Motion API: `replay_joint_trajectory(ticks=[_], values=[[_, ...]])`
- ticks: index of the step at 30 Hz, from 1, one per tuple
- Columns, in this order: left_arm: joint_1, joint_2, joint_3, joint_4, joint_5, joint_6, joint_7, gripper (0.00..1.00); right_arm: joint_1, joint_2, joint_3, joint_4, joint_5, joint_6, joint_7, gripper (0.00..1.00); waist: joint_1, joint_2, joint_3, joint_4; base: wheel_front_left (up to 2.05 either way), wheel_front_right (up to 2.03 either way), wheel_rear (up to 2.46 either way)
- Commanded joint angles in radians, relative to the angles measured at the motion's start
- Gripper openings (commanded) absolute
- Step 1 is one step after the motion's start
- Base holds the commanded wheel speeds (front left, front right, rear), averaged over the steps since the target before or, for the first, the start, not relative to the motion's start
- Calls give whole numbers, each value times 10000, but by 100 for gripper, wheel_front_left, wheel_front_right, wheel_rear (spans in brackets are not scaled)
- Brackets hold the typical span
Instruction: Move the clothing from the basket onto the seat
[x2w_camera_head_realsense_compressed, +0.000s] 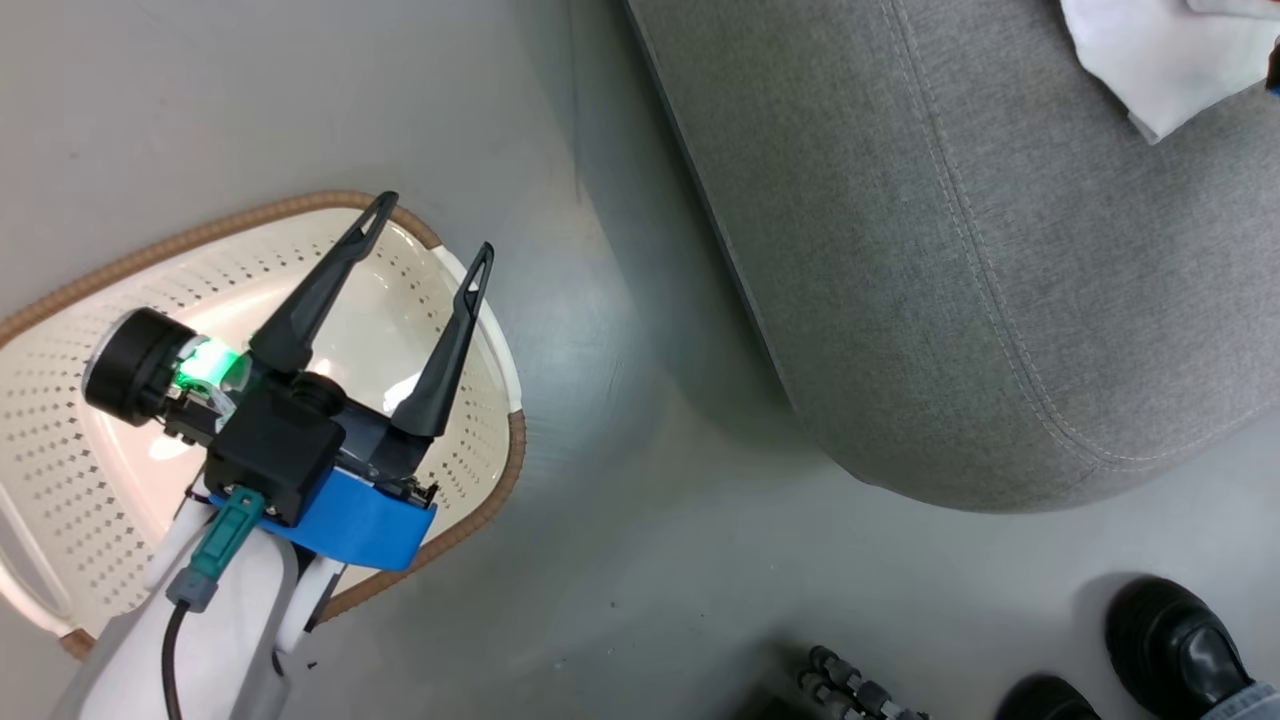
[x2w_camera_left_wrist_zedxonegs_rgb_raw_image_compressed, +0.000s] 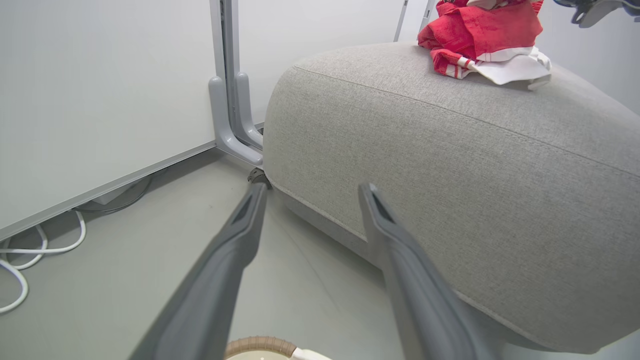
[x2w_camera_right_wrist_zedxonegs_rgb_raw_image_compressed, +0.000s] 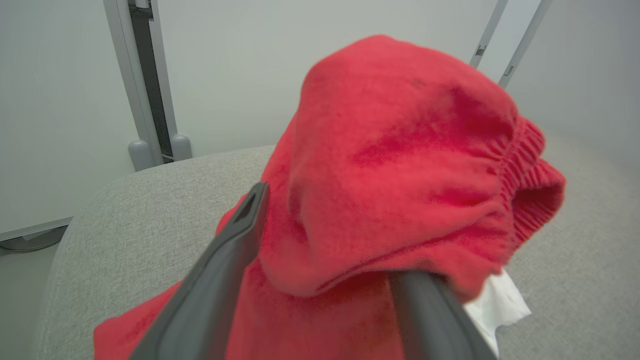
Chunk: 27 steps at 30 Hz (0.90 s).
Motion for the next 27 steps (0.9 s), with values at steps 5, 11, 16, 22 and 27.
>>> replay_joint_trajectory(ticks=[5, 11, 16, 22, 27], values=[[-29, -343, -130, 603, -170, 58, -379, 100, 746, -161, 252, -253, -159, 1, -34, 100, 0, 0, -723, 265, 0, 0, 0], [164, -920, -168, 1527, -489, 52, -636, 100, 1891, -457, 723, -764, -46, 1, -34, 100, 0, 0, -1817, 678, 0, 0, 0], [385, -1432, -79, 2075, -682, 3, -693, 100, 2987, -691, 975, -1223, 219, 1, -33, 100, 0, 0, -2825, 1028, 0, 0, 0], [1007, -2043, 397, 2326, -695, -41, -691, 100, 4329, -694, 1405, -1556, 292, 1, -31, 100, 0, 0, -4060, 1434, 0, 0, 0], [1555, -2448, 737, 2559, -760, -119, -691, 100, 5165, -577, 1732, -1797, 321, 1, 4, 100, 0, 0, -4953, 1709, 0, 0, 0]])
